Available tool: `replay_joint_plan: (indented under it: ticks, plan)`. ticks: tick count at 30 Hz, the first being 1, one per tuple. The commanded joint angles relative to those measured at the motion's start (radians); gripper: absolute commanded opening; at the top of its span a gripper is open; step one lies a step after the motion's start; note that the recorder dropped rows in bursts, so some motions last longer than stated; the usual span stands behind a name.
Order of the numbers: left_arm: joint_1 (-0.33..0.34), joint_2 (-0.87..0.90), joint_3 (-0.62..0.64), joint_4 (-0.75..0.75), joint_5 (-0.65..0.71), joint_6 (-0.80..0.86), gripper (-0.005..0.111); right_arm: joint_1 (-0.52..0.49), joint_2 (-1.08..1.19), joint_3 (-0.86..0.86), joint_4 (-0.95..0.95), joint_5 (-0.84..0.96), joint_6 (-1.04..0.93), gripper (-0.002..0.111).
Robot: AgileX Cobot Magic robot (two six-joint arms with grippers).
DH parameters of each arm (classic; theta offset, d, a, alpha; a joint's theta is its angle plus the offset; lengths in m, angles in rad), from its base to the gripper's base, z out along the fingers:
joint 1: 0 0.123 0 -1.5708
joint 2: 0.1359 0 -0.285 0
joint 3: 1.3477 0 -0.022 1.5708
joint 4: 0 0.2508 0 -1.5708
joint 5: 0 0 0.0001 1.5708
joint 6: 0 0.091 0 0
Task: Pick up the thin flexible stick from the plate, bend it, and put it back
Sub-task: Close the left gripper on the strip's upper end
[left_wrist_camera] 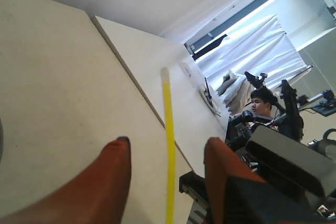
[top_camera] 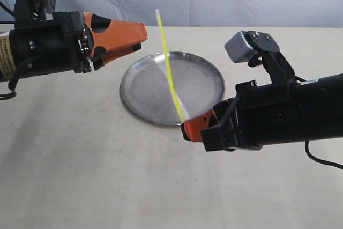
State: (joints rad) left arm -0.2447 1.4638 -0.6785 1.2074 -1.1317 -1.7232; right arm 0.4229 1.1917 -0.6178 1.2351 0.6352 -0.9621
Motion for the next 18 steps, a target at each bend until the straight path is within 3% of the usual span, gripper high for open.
replay_joint_plan:
  ticks: [1, 7, 12, 14, 18]
  plan:
    - [-0.061, 0.002, -0.006, -0.073, 0.042, 0.007, 0.044, -0.002, 0.010, 0.004, 0.026, 0.030, -0.041, -0.001]
    - [-0.168, 0.024, -0.031, -0.101, 0.105, 0.060, 0.044, -0.002, 0.010, 0.004, 0.057, 0.086, -0.081, -0.001]
    - [-0.186, 0.033, -0.054, -0.109, 0.140, 0.060, 0.042, -0.002, 0.010, 0.004, 0.056, 0.118, -0.082, -0.001]
    - [-0.186, 0.033, -0.062, -0.109, 0.140, 0.060, 0.033, -0.002, 0.010, 0.004, 0.050, 0.120, -0.082, -0.001]
    - [-0.186, 0.033, -0.076, -0.062, 0.140, 0.073, 0.000, -0.002, 0.010, 0.004, 0.050, 0.118, -0.082, -0.001]
